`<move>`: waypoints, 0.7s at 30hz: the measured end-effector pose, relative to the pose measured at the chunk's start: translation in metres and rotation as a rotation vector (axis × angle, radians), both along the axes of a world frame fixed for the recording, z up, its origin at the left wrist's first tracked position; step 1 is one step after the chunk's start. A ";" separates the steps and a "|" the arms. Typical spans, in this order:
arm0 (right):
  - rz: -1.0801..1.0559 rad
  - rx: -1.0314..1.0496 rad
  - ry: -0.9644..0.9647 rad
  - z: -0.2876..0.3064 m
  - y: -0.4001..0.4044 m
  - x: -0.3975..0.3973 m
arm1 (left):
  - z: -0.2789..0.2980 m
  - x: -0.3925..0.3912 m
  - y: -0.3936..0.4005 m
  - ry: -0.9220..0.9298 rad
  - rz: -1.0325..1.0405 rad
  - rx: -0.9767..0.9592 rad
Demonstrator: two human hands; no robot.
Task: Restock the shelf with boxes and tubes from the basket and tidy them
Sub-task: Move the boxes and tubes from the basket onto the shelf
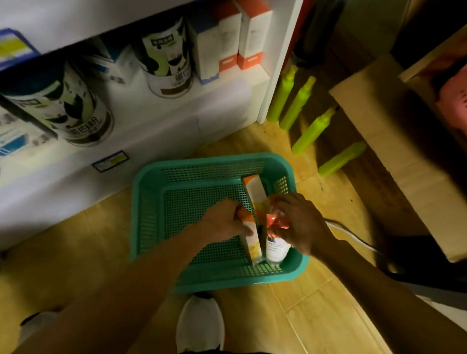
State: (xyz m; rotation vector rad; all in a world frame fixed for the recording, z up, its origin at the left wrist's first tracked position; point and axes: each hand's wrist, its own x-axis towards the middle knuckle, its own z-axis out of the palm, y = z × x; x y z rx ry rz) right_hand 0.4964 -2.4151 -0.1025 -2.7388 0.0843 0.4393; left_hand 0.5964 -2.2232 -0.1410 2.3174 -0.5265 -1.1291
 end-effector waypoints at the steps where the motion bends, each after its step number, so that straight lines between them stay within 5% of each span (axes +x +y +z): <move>1: -0.032 0.028 0.022 0.005 0.002 0.000 | 0.006 0.002 0.003 -0.038 -0.017 -0.001; 5: -0.079 0.063 0.105 0.025 0.013 -0.002 | 0.035 0.012 0.015 -0.177 -0.008 -0.046; 21: -0.467 0.565 -0.241 0.185 0.075 0.032 | 0.213 0.029 0.087 -0.431 0.135 -0.234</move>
